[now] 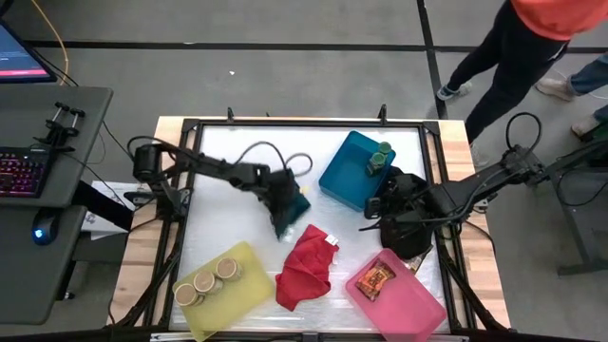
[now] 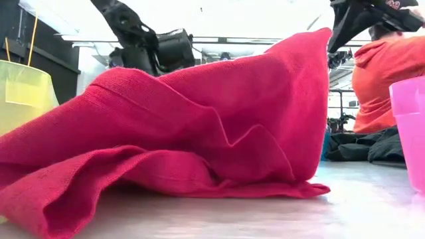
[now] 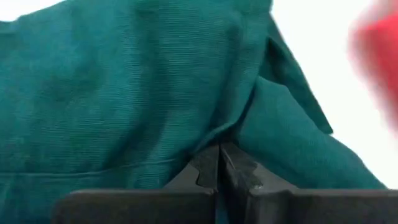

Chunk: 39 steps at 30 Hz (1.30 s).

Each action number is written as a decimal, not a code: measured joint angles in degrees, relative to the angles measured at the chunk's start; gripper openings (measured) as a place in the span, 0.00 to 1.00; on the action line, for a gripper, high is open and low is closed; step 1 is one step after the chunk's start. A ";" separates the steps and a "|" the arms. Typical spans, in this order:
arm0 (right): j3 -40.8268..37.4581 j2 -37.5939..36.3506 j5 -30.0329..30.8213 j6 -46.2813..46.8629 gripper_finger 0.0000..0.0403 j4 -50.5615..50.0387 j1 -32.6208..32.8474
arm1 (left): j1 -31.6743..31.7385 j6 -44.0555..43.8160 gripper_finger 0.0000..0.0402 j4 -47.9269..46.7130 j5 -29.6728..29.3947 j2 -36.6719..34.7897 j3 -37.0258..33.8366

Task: Sort spices by type
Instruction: Move the green towel to the top left of the table, then move the red towel to the top left of the table

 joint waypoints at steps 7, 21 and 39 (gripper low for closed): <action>0.06 0.00 2.07 0.29 0.00 3.42 1.67 | 16.59 1.91 0.00 -6.85 -9.93 -2.59 -0.32; 0.06 0.00 4.72 0.31 0.00 3.76 2.85 | 26.28 -4.31 0.00 -12.47 -14.33 -22.92 0.95; 0.06 0.00 3.63 -3.87 0.00 3.35 2.85 | -25.22 -3.93 0.00 16.88 3.26 -11.17 0.95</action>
